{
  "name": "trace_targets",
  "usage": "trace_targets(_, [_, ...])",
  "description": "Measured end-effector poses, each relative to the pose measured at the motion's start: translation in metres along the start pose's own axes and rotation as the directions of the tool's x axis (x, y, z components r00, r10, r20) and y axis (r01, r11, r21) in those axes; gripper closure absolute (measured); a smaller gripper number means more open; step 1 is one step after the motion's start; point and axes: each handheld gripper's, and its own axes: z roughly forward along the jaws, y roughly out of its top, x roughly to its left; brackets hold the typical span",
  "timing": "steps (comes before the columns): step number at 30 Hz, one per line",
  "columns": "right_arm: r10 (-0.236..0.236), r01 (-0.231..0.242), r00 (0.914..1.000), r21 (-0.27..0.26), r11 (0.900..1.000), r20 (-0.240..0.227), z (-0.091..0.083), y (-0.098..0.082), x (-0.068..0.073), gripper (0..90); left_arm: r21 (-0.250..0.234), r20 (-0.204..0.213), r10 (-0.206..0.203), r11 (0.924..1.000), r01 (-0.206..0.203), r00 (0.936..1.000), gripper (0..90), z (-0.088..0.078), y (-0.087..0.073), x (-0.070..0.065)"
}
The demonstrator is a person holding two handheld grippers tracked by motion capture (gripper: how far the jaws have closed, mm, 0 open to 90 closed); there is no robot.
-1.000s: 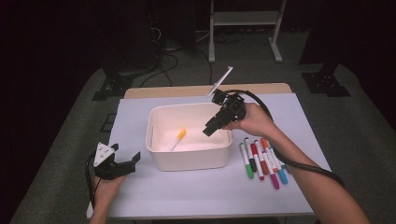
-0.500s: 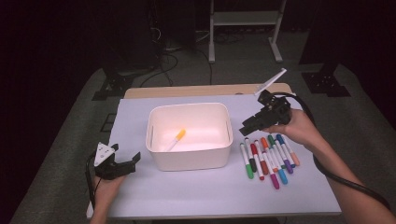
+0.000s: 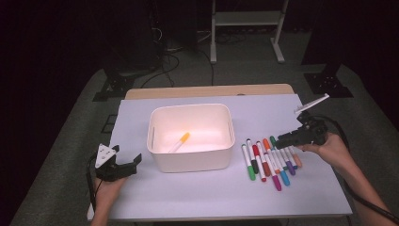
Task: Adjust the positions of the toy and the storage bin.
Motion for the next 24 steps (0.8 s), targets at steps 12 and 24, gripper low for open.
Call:
trace_targets(12, [0.137, -0.135, 0.9869, -0.029, 0.990, 0.085, 0.006, -0.057, -0.049, 50.7, 0.009, -0.001, 0.009, 0.9999, -0.009, 1.0000, 2.7, 0.001, 0.000, -0.001])
trace_targets(24, [0.173, -0.169, 0.9669, -0.037, 0.985, 0.187, 0.019, -0.075, -0.066, 56.0, 0.011, 0.001, 0.008, 0.9999, -0.008, 1.0000, 2.7, 0.000, 0.000, 0.000])
